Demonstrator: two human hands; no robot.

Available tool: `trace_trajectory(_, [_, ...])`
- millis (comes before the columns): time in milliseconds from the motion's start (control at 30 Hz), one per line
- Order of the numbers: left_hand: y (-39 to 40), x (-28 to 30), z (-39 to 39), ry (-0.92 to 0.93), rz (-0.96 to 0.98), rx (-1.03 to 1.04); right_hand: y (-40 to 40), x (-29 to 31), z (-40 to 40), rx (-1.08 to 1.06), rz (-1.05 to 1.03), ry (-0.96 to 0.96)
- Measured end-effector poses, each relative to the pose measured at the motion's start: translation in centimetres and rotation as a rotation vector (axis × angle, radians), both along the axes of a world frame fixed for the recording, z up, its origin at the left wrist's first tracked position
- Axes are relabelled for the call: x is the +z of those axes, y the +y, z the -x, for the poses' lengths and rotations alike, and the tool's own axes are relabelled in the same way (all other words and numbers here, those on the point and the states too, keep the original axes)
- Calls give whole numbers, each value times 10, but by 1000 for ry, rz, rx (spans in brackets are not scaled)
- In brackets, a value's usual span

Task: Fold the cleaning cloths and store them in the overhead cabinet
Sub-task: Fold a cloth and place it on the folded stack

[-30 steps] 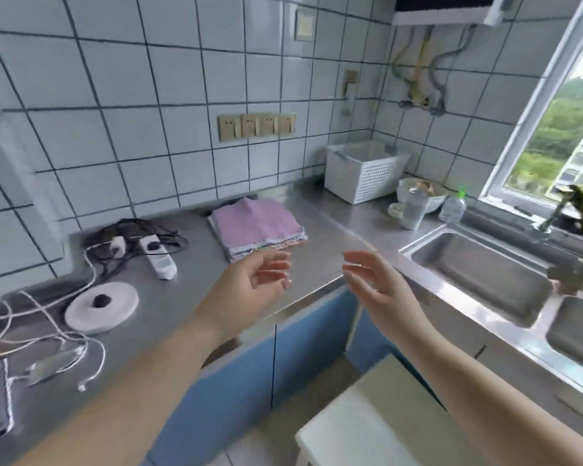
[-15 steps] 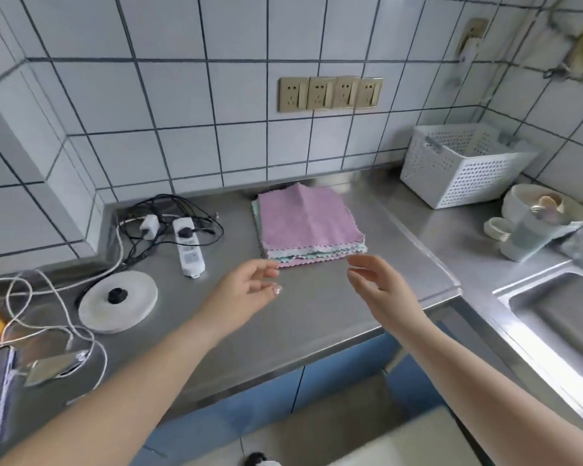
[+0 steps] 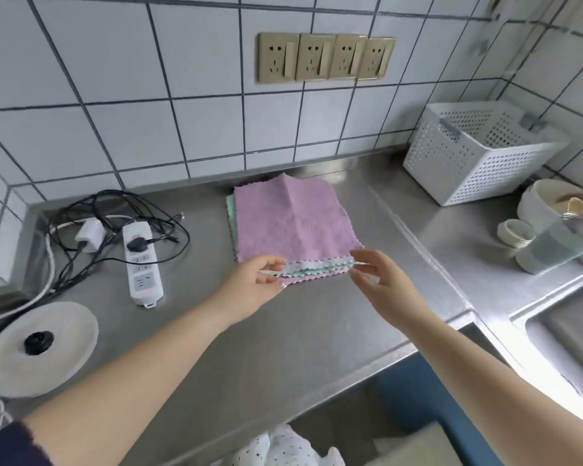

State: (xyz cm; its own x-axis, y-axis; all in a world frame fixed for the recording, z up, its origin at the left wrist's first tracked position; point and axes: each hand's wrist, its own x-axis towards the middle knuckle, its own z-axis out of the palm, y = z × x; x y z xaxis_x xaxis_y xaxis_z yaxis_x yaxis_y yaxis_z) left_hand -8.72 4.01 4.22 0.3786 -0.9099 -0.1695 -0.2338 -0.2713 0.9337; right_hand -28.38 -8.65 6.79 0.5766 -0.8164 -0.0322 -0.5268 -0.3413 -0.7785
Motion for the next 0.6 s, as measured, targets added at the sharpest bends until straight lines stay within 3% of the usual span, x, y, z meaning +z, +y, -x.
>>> trace_trajectory(200, [-45, -26, -11, -69, -77, 88, -68, -39, -7, 132, 24, 114])
trace_trajectory(433, [-105, -67, -7, -211, -201, 269, -164, -84, -30, 521, 193, 276])
trace_trajectory(600, [-129, -85, 4, -427, -245, 276, -193, -112, -48, 683, 263, 305])
